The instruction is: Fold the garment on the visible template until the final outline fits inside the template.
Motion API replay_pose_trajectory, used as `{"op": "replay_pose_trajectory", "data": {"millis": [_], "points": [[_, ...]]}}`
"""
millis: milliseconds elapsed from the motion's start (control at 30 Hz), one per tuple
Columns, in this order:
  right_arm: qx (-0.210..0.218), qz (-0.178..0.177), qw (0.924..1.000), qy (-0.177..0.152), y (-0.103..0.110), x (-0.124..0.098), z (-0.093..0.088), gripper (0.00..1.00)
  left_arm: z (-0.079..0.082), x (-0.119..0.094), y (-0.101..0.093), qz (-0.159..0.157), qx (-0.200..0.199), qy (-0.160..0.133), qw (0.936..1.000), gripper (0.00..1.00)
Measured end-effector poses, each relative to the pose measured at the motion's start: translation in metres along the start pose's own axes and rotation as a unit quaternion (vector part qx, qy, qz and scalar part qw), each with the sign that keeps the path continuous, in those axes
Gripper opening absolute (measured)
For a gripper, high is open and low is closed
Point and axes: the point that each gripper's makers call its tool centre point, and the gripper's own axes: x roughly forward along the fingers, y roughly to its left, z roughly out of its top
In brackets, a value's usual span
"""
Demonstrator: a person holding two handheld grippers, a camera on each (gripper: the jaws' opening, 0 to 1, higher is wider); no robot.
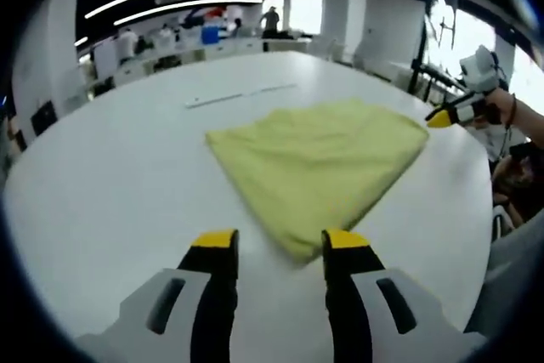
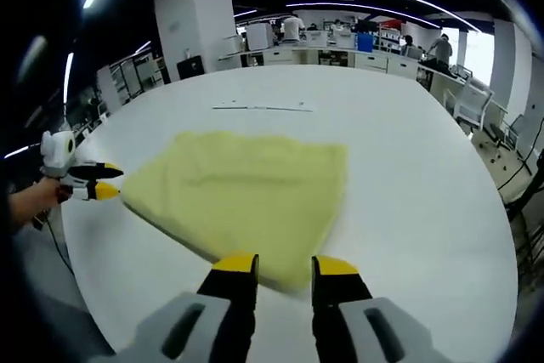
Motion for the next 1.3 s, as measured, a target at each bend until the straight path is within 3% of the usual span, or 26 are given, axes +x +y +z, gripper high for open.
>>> {"op": "replay_pose_trajectory", "data": {"millis": [667,1033,1300], "points": [[0.039,-0.042,0.9982,0.019,-0.013,0.013,-0.019,0.00,-0.014,0.007,-0.011,-0.026,-0.034,0.012,0.9990,0.14],[0.028,-0.059,0.9974,0.030,-0.016,0.016,-0.026,0.00,-0.024,0.007,-0.014,-0.032,-0.039,0.027,0.9983,0.05],[0.005,-0.076,0.9967,0.027,-0.026,0.005,-0.022,0.00,-0.020,0.006,-0.012,-0.031,-0.027,0.025,0.9989,0.00]]}}
